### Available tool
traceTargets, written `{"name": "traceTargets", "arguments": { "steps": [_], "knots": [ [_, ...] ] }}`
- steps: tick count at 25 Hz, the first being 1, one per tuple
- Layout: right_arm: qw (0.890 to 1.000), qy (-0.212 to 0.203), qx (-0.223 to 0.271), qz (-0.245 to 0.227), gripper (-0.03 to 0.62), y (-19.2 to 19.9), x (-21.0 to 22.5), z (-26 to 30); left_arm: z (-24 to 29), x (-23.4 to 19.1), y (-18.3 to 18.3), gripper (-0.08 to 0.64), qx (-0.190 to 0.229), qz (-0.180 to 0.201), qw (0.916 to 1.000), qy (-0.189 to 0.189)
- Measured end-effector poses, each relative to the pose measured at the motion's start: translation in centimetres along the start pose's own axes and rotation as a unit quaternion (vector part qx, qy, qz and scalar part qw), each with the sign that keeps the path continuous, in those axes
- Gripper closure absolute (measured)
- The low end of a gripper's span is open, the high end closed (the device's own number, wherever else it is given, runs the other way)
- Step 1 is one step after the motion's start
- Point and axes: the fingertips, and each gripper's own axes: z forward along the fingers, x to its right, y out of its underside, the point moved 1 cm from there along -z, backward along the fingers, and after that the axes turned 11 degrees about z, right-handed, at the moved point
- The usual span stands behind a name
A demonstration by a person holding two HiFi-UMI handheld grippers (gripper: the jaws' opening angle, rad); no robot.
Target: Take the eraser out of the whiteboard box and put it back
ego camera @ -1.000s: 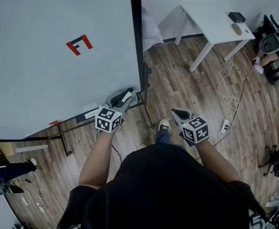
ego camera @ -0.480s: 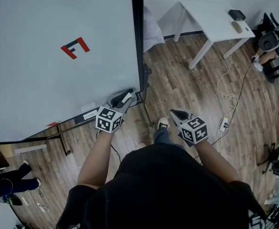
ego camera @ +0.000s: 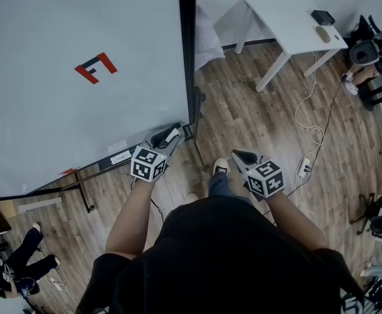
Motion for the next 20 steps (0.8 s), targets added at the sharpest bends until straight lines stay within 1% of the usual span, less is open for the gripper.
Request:
{"name": "traceTargets", "arguments": {
  "steps": [11,20],
  "knots": [
    [1.000,0.001,-0.006,0.007,0.598,0.3,1.0,0.6,1.4,-0.3,1.6,0.410,-0.014,-0.013,0.9998,0.001],
    [1.000,0.003,-0.012,0.012,0.598,0.8,1.6,0.8,2.5,-0.3,3.0,0.410,-0.033,-0.009,0.9994,-0.001]
  ]
}}
